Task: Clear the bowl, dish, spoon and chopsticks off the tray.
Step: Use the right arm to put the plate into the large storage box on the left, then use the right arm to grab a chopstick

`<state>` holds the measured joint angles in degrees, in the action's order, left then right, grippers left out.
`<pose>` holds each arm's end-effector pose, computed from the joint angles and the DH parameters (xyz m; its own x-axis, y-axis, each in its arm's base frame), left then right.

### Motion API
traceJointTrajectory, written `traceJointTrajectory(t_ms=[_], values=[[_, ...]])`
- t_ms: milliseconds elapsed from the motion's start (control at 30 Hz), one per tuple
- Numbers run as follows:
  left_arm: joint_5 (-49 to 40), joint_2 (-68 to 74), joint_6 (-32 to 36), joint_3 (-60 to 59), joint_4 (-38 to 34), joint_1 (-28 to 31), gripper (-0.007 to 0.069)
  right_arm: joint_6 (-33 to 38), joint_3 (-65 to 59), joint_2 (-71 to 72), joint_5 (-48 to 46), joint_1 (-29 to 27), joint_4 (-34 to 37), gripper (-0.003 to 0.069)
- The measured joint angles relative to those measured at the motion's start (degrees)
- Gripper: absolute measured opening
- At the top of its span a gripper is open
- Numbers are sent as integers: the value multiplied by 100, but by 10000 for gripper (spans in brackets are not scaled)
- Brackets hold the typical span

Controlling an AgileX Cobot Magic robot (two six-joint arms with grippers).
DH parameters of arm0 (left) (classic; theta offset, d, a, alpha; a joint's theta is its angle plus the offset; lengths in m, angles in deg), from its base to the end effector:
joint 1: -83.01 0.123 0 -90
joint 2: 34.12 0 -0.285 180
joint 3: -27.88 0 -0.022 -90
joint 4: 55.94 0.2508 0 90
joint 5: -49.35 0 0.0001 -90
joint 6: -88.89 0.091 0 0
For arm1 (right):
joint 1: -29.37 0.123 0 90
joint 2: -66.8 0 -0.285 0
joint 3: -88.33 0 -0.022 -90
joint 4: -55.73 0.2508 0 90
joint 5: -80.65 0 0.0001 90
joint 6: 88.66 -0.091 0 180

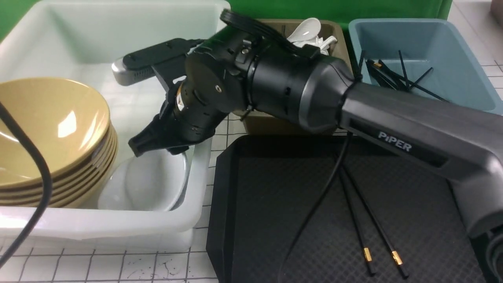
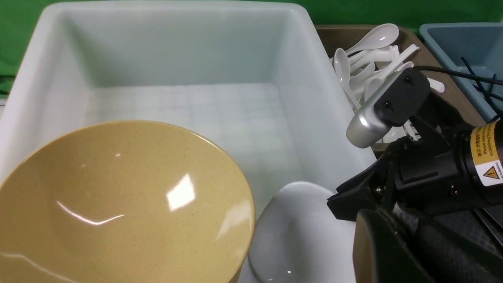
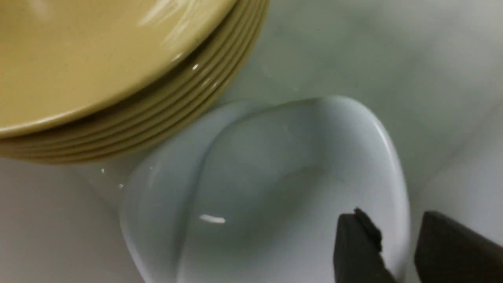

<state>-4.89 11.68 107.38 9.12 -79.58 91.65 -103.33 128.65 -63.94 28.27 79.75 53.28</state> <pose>0.0987 -0.0150 0.4166 -0.4277 0.0041 -0.9039 0.1775 0.9809 -0.0795 0.3161 0.3769 0.2866 -0.6669 -0.4484 -0.5952 -0.6211 0.7757 0.1116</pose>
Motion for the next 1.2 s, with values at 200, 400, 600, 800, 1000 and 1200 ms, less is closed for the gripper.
traceJointTrajectory(t_ms=[200, 400, 600, 800, 1000, 1200], values=[[0, 0, -7, 0, 152, -180, -12, 854, 704, 455, -1427, 0, -809, 456], [274, -153, 38, -334, 310, -662, -12, 1018, -594, 1788, -1762, -631, -1681, 450], [748, -486, 252, -1624, 384, -914, -12, 1294, -3992, 2652, -962, -2054, -446, 342], [1590, -578, 357, -2966, 365, -914, -12, 1358, -6044, 2707, 533, -2401, 214, 264], [2285, -578, 388, -3265, 161, -914, -12, 1358, -6291, 2576, 1033, -2421, 245, 256], [2377, -578, 392, -3265, 107, -914, -12, 1381, -6235, 2307, 989, -2459, 245, 200]])
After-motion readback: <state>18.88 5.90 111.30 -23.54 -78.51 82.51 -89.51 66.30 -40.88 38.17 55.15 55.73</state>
